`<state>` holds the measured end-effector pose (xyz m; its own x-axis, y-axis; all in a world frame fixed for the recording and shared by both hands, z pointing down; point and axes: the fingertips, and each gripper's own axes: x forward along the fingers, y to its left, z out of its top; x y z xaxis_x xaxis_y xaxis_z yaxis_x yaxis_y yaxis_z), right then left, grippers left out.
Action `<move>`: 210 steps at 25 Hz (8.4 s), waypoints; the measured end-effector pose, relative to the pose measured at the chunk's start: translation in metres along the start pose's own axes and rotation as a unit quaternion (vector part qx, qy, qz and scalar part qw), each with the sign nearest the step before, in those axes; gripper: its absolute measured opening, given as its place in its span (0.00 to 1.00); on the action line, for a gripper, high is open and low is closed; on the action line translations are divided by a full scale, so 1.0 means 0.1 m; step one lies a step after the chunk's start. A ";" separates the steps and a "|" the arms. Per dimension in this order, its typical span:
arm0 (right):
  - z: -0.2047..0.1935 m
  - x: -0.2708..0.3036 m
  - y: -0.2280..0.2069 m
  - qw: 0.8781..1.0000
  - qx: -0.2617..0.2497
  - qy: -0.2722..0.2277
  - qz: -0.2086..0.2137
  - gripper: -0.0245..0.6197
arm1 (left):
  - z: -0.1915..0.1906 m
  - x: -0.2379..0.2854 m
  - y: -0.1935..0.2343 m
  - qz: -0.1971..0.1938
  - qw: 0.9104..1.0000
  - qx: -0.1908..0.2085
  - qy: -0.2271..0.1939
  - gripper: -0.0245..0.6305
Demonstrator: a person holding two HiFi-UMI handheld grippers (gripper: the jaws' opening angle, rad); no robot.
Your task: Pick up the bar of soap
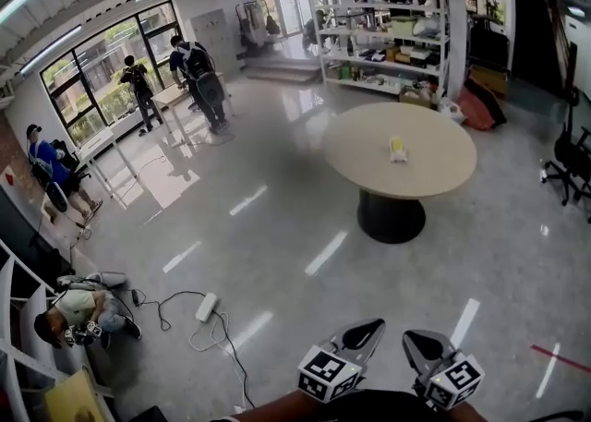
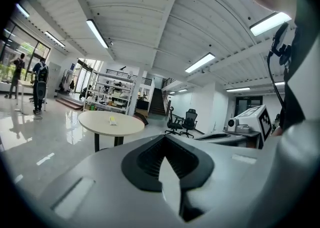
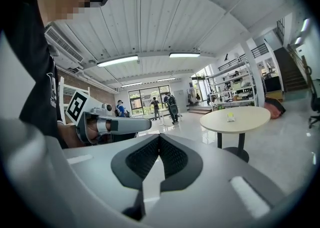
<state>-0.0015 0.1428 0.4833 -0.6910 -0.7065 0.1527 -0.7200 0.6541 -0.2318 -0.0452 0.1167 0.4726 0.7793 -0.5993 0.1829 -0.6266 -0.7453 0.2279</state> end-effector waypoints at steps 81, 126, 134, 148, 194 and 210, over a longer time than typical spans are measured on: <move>1.15 2.01 -3.42 0.999 -0.009 -0.007 0.047 0.05 | 1.03 3.33 2.25 0.037 0.999 -0.003 0.029 0.05; 1.33 4.99 -6.59 0.978 -0.035 0.144 -0.146 0.10 | 1.82 4.21 5.23 0.090 0.995 -0.023 0.026 0.05; 0.86 5.54 -7.34 0.967 -0.029 0.201 -0.156 0.12 | 1.82 4.24 5.37 0.145 0.988 -0.027 0.041 0.05; 0.24 5.99 -7.88 0.940 0.052 0.256 -0.218 0.38 | 1.60 4.08 5.43 0.180 0.980 -0.031 0.081 0.05; 1.88 4.46 -5.86 0.969 0.218 -0.048 -0.109 0.44 | 1.72 3.59 5.10 0.084 0.996 -0.024 0.011 0.05; 2.04 3.71 -4.63 0.978 0.179 -0.094 -0.047 0.44 | 1.73 3.47 4.46 0.024 0.999 0.004 -0.024 0.05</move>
<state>0.0881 -0.4774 0.4512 -0.5746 -0.8182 0.0178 -0.6877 0.4709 -0.5526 -0.0543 -0.4736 0.4718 0.7480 -0.6471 0.1476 -0.6630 -0.7177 0.2132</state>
